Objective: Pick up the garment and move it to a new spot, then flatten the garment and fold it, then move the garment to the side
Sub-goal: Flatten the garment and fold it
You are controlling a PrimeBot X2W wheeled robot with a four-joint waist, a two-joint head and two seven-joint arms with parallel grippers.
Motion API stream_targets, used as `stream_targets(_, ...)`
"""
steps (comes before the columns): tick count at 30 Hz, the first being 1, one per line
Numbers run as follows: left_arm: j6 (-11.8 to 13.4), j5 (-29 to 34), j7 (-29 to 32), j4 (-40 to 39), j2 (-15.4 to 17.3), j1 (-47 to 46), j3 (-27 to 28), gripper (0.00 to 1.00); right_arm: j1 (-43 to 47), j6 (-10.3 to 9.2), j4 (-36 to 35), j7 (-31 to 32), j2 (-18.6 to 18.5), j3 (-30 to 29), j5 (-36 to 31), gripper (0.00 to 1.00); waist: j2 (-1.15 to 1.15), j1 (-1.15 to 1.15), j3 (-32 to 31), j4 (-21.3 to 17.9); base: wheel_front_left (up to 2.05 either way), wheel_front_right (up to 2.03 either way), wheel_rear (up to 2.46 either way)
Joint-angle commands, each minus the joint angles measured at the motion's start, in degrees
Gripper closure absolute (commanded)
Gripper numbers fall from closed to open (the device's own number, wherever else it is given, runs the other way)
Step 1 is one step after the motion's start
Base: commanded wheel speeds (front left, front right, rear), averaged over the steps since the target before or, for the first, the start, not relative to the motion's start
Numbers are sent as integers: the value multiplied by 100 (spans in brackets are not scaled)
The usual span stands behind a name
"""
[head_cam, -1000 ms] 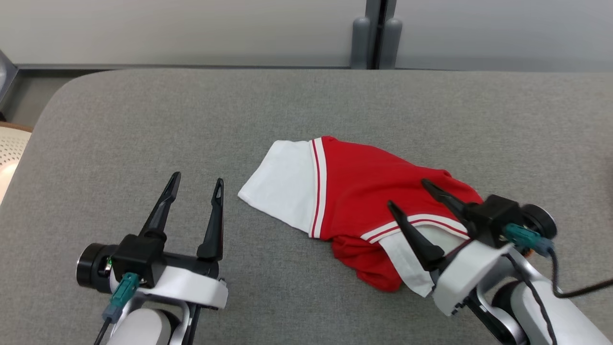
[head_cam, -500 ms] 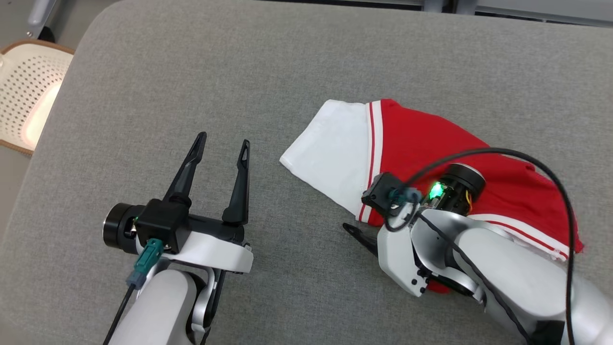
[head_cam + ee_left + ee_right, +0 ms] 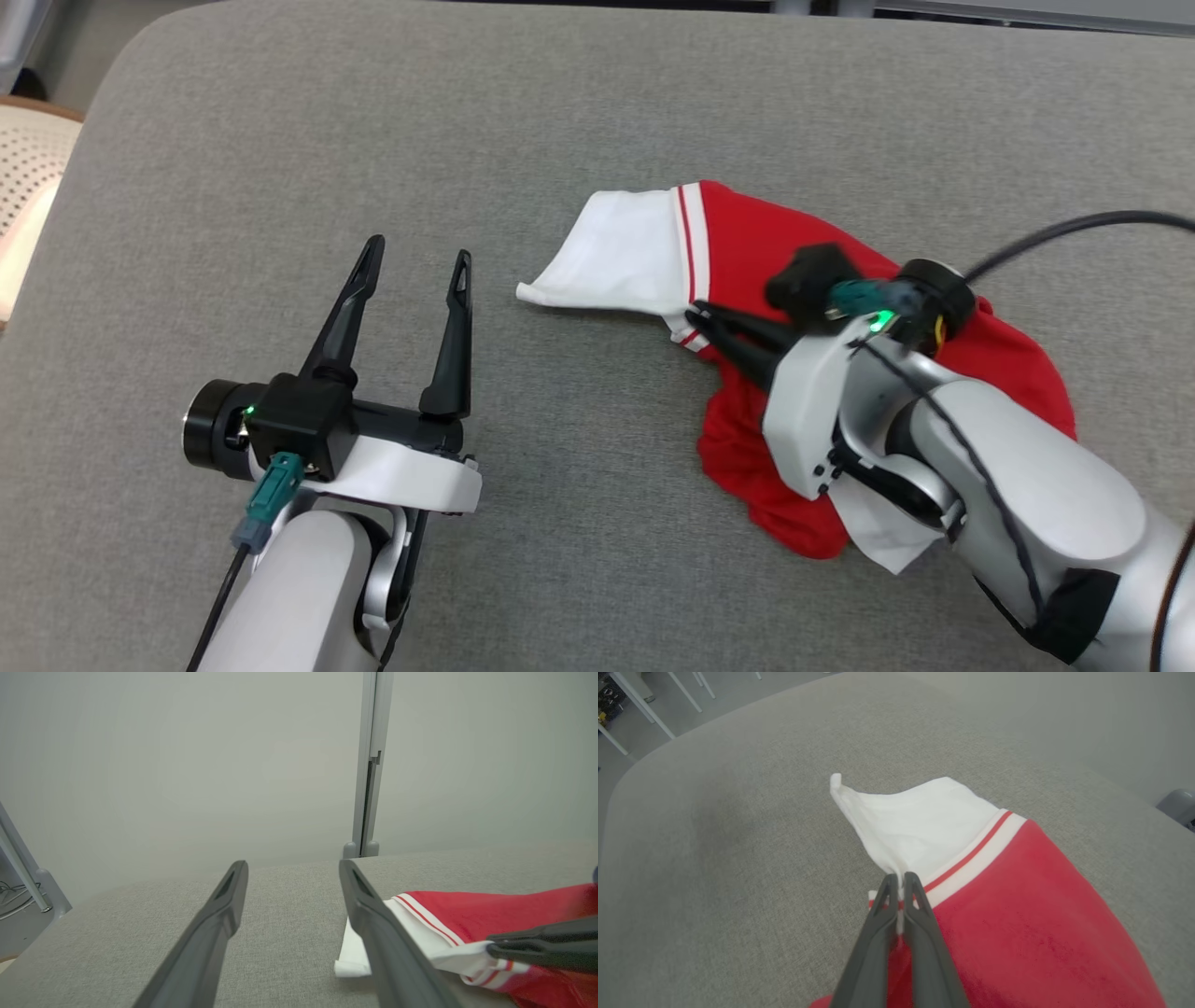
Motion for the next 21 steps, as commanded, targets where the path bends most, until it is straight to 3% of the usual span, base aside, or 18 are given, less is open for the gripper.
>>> stream_targets(1, -21, 76, -24, 14, 22, 34, 69, 0, 207, -1, -8, -240, 36, -339, 117, 100, 0, 0, -79, -144, 0, 0, 0)
stream_targets(7, -33, 124, -23, 5, 92, 128, 211, 0, 866, -1, -18, -847, 165, -1824, 279, 100, 0, 0, -197, -436, 0, 0, 0)
stream_targets(8, -33, 124, -23, 5, 92, 128, 211, 0, 866, -1, -18, -847, 165, -1824, 279, 100, 0, 0, -197, -436, 0, 0, 0)
stream_targets(9, -35, 143, -23, 3, 132, 142, 235, 0, 1164, -1, 15, -1020, 236, -2430, 313, 100, 0, 0, -223, -515, 0, 0, 0)
stream_targets(10, -35, 143, -23, 3, 132, 142, 235, 0, 1164, -1, 15, -1020, 236, -2430, 313, 100, 0, 0, -223, -515, 0, 0, 0)
stream_targets(21, 1, 176, -6, -17, 247, 195, 229, 0, 2936, 0, 230, -1319, 781, -5434, 875, 100, 0, 0, -282, -782, 0, 0, 0)
